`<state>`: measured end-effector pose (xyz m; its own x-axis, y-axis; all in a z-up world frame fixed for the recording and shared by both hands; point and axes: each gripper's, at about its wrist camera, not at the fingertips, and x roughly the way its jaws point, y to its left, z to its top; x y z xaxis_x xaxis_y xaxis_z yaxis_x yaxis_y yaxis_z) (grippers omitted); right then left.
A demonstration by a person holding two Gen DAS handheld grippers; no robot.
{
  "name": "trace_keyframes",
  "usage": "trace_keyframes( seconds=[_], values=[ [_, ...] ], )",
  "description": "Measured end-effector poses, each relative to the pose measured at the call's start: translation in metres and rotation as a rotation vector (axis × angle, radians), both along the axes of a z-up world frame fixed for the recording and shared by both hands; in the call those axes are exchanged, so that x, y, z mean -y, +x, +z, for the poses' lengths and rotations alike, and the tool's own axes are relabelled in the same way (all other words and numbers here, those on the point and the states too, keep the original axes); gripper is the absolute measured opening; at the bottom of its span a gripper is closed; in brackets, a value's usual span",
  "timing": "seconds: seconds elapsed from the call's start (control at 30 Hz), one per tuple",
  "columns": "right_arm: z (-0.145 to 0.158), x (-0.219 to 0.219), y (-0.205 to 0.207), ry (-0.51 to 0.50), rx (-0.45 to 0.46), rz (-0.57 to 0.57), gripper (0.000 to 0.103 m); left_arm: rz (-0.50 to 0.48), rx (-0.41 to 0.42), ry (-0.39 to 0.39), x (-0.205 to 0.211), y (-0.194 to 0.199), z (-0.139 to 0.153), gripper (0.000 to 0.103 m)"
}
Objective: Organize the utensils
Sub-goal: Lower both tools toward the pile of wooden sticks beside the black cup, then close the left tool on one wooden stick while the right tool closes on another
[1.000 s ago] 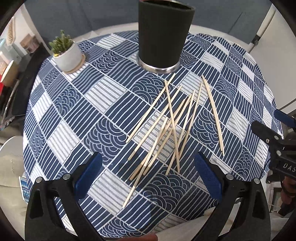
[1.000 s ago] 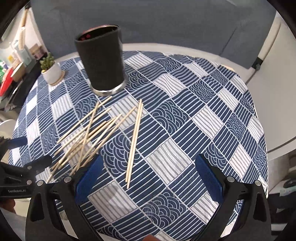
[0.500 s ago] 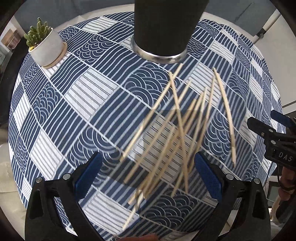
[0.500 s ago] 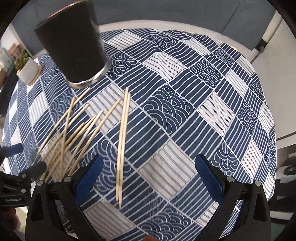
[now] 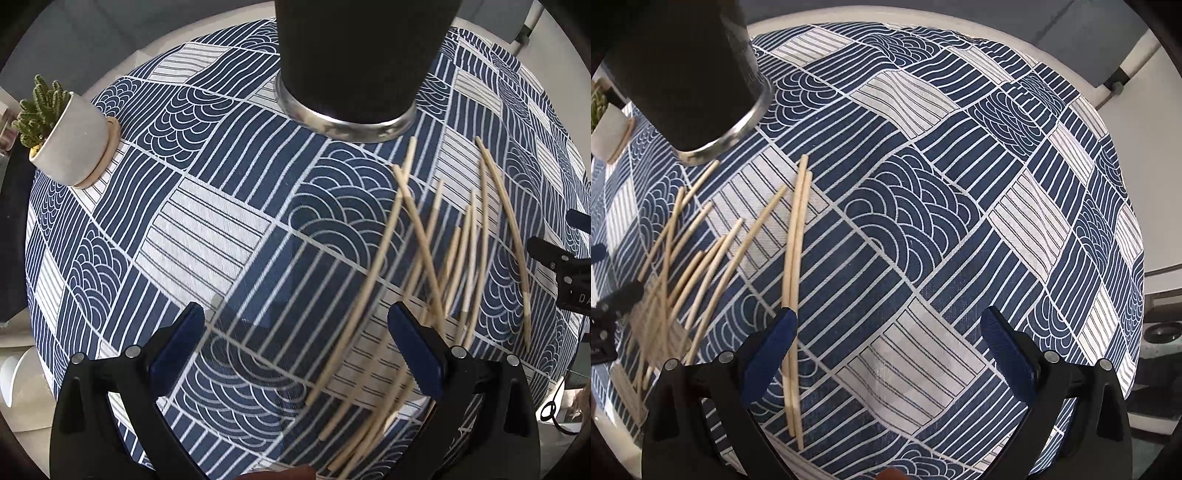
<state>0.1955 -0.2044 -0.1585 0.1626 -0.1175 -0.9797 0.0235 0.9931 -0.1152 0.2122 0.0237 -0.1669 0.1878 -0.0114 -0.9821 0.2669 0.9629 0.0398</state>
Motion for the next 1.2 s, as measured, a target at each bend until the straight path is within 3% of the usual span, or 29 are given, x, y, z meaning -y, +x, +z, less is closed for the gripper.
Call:
trace_keyframes(
  seconds=[0.13,0.3,0.4,0.9,1.1,1.2],
  values=[
    [-0.007,0.002,0.005,-0.015,-0.015,-0.005,0.095,-0.004,-0.009,0.010,0.001,0.005,-0.008,0.099],
    [-0.004,0.015,0.013,0.040,-0.013,-0.050,0.095,0.008,-0.022,-0.019,-0.006,0.017,-0.012,0.099],
    [-0.008,0.020,0.017,0.091,-0.027,-0.052,0.095,-0.012,-0.018,-0.021,-0.004,0.021,-0.013,0.099],
    [-0.024,0.018,0.034,0.126,-0.085,-0.049,0.097,-0.157,0.019,-0.034,0.018,0.049,-0.012,0.099],
    [-0.032,0.021,0.049,0.127,-0.106,-0.041,0.096,-0.107,0.054,-0.046,0.015,0.042,-0.010,0.099],
    [-0.029,0.015,0.038,0.124,-0.087,-0.017,0.084,-0.108,0.059,-0.052,0.016,0.037,-0.010,0.095]
  ],
)
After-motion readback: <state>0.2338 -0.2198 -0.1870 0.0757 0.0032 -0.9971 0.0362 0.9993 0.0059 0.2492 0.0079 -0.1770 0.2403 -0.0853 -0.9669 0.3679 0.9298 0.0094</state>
